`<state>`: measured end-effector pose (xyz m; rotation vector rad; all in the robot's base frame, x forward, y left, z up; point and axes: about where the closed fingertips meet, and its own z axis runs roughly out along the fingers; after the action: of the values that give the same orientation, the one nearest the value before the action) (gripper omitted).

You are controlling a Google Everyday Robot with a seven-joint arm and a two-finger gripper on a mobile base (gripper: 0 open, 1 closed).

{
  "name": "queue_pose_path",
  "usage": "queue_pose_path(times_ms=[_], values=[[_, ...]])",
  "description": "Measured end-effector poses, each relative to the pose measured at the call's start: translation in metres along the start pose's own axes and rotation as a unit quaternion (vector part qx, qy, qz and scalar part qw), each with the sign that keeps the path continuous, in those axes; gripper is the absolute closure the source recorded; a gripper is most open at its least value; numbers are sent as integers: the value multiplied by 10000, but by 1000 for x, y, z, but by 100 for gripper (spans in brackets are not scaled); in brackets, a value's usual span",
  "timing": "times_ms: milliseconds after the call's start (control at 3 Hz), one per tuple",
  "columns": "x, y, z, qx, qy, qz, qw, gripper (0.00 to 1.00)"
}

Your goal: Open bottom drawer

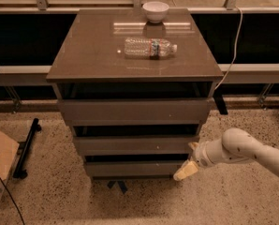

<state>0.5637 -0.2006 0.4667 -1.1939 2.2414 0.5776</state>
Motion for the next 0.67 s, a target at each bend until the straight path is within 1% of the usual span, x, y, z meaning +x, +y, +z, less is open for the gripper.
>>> queue_pose_path(times_ms=[333,667], values=[[13,1,19,48,142,321,9994,0],[28,1,41,30,241,648,9976,0]])
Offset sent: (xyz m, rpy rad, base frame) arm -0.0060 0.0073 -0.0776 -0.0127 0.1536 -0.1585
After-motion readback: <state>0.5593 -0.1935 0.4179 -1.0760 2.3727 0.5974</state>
